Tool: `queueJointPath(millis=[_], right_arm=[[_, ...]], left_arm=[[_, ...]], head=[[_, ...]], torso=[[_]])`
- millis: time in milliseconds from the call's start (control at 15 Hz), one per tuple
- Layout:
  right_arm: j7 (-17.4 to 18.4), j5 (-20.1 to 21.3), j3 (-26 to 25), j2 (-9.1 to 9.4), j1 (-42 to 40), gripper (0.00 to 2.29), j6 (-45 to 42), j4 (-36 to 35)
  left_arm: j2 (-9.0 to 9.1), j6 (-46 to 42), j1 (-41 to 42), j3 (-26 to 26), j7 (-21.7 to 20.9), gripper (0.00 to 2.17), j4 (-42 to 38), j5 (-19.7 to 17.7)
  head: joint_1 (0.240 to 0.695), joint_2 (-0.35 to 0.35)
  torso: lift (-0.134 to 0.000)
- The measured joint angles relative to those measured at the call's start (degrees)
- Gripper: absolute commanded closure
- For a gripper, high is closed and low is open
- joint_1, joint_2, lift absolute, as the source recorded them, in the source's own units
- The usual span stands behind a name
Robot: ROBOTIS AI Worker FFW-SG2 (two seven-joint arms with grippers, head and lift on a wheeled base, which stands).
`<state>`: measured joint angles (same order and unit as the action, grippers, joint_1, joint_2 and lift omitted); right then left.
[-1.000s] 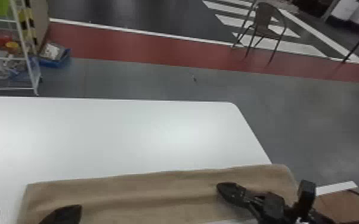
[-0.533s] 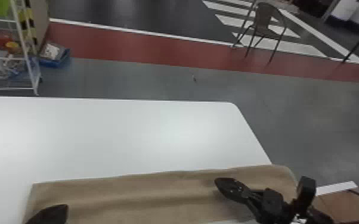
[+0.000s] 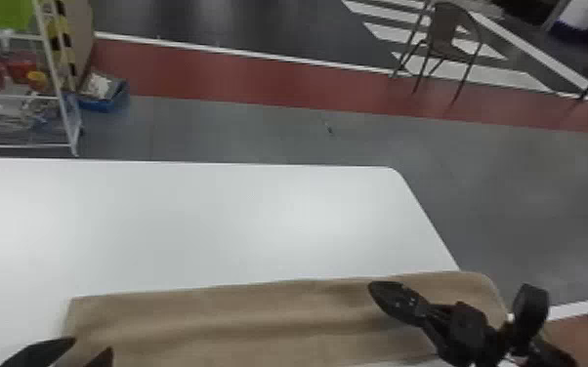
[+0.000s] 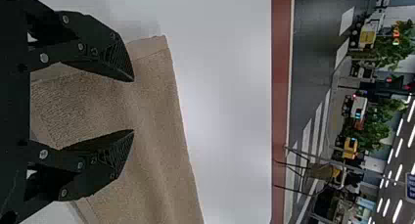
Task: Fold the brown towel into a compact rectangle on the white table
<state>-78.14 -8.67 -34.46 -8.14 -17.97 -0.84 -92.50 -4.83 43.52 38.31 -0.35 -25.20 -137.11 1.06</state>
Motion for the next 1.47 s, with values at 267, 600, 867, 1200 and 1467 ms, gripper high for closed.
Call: queueJointPath(millis=[267, 600, 867, 1200, 1467], right_arm=[[0.0, -0.33, -0.81, -0.01, 0.52, 1.18, 0.89, -0.58], [0.0, -0.44, -1.17, -0.18, 1.5, 1.18, 1.85, -0.5], [0.0, -0.84, -1.95, -0.46, 2.11, 1.18, 2.96, -0.42], [0.0, -1.2, -2.45, -0.66, 3.02, 1.19, 3.58, -0.42], [0.0, -2.07, -2.49, -0.66, 3.34, 1.19, 4.46, -0.46]], left_arm=[[0.0, 2.74, -1.04, 0.34, 0.79, 0.28, 0.76, 0.58], [0.01, 2.97, -2.77, -0.18, 1.03, 0.45, 2.46, 2.27], [0.12, 3.2, -4.26, -2.23, 1.03, 0.71, 3.99, 4.9], [0.11, 4.01, -5.02, -2.9, 1.39, 1.71, 4.62, 6.68], [0.0, 3.93, -5.22, -1.52, 1.29, 1.69, 4.76, 6.78]], head=[[0.695, -0.307], [0.695, -0.297], [0.695, -0.317], [0.695, -0.319], [0.695, -0.297]], torso=[[-0.122], [-0.122], [-0.122], [-0.122], [-0.122]])
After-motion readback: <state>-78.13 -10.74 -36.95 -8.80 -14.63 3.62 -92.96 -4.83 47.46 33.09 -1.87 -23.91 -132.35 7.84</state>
